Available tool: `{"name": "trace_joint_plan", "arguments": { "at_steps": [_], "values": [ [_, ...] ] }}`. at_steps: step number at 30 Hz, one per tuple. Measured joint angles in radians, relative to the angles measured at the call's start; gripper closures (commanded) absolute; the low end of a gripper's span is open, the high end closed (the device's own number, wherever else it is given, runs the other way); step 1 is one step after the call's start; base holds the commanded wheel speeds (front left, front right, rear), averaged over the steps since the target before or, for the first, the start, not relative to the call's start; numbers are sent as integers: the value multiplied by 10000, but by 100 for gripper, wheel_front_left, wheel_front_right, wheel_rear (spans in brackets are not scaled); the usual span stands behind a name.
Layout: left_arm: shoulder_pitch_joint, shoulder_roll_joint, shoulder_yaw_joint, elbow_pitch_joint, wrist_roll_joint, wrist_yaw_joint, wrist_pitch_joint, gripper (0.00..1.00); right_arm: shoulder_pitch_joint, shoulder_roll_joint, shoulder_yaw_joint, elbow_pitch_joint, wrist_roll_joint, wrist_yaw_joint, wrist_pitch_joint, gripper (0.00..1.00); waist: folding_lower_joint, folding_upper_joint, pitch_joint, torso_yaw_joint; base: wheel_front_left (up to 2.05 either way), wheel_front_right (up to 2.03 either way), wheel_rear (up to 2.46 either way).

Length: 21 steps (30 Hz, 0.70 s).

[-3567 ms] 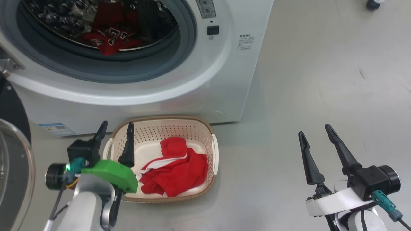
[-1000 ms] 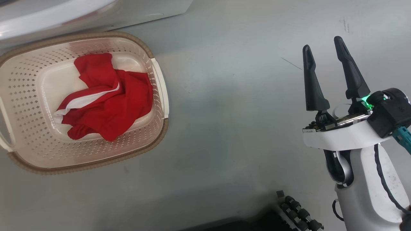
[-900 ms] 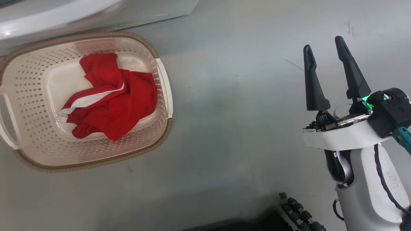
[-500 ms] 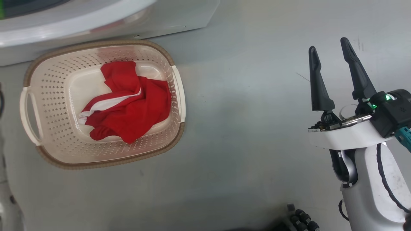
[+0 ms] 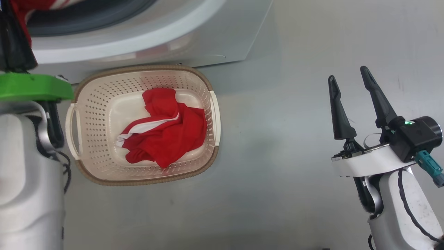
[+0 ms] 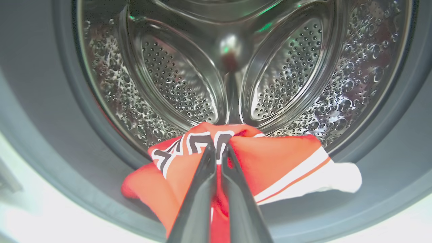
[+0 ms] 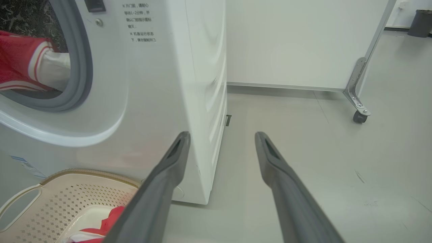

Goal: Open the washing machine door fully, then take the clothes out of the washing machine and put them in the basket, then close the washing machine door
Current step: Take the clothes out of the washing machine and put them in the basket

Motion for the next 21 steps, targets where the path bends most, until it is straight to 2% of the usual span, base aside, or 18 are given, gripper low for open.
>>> {"name": "trace_joint_plan", "arguments": {
  "at_steps": [9, 21],
  "values": [
    [1694, -671, -198, -525, -25, -2, -6, 100, 657, -38, 12, 282, 0, 71, 2, 0, 0, 0, -1204, 328, 0, 0, 0],
    [2974, -717, -418, -2320, 274, -13, 19, 100, 1635, -23, 146, 462, 0, 71, 2, 0, 0, 0, -2761, 766, 0, 0, 0]
  ]
}}
